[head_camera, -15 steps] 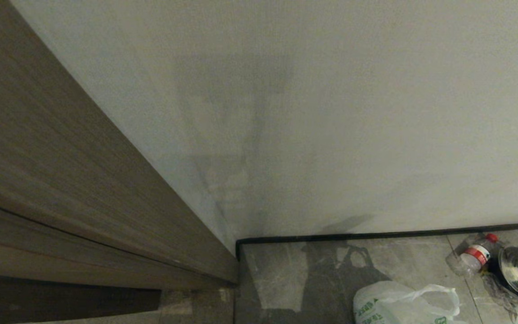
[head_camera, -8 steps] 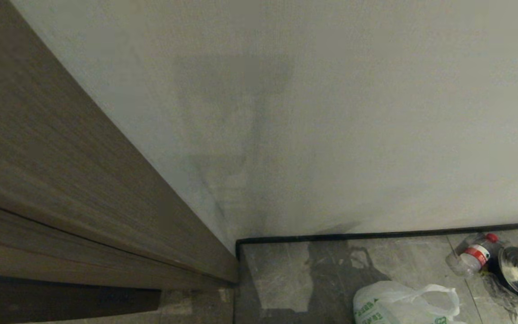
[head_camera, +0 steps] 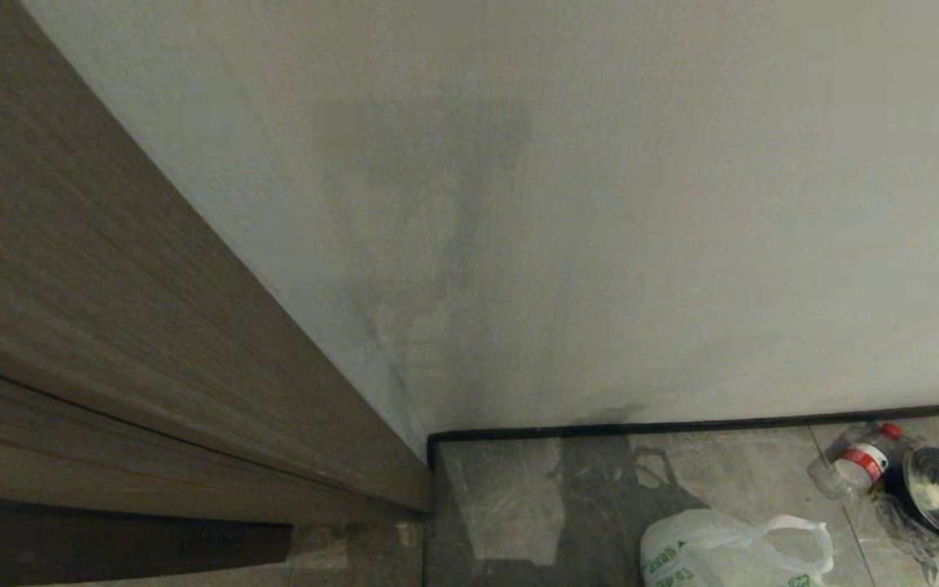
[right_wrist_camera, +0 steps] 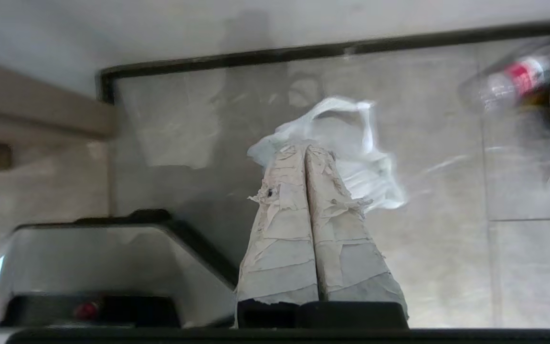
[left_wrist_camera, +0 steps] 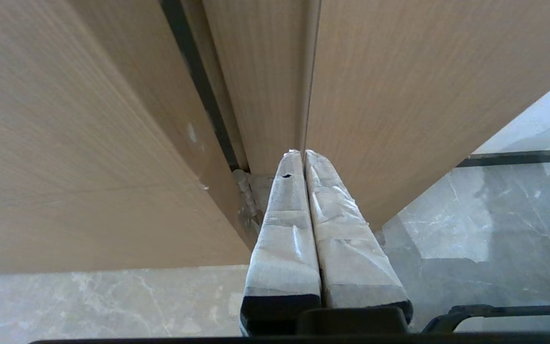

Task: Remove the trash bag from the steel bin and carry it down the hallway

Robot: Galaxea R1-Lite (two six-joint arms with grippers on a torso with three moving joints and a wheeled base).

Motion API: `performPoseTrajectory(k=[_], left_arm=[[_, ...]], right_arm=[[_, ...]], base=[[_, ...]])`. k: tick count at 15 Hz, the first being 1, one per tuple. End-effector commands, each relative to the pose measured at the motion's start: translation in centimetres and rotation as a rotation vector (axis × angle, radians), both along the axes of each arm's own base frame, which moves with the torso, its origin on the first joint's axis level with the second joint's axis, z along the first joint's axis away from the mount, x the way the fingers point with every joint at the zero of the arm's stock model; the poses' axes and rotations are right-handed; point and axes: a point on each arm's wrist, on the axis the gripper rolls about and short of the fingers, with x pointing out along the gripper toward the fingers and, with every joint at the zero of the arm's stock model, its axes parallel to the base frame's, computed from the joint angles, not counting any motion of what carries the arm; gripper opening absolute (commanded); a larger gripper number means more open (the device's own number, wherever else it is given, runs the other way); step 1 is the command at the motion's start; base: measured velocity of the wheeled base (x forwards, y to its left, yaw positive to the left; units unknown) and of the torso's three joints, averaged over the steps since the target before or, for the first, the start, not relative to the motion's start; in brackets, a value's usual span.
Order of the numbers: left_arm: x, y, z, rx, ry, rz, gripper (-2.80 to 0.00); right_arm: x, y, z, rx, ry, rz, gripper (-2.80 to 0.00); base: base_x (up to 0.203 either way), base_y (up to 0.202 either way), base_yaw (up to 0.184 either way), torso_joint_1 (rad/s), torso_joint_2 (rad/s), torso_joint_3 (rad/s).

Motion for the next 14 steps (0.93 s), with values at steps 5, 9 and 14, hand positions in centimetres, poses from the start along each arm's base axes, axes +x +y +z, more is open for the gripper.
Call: performPoseTrajectory(k=[5,9,14], left_arm=[[0.0,0.0,0.0,0.000,0.001,0.000,-2.80],[0.0,0.0,0.0,0.000,0.000,0.000,-2.80],[0.0,0.0,0.0,0.000,-0.001,0.000,-2.80]], right_arm=[[-1.9,-0.3,-2.0,-0.026,-0.234,-0.055,-2.80],[-1.3,-0.4,-2.4,-0.026,-0.311,-0.107,-2.80],[-1.0,-0.4,-2.6,-0.045,-0.340,-0.093,-2.80]], base=[[0.000,0.000,0.000,0.000,0.00,0.000],[0.000,0.000,0.000,0.000,0.00,0.000],[0.000,0.000,0.000,0.000,0.00,0.000]])
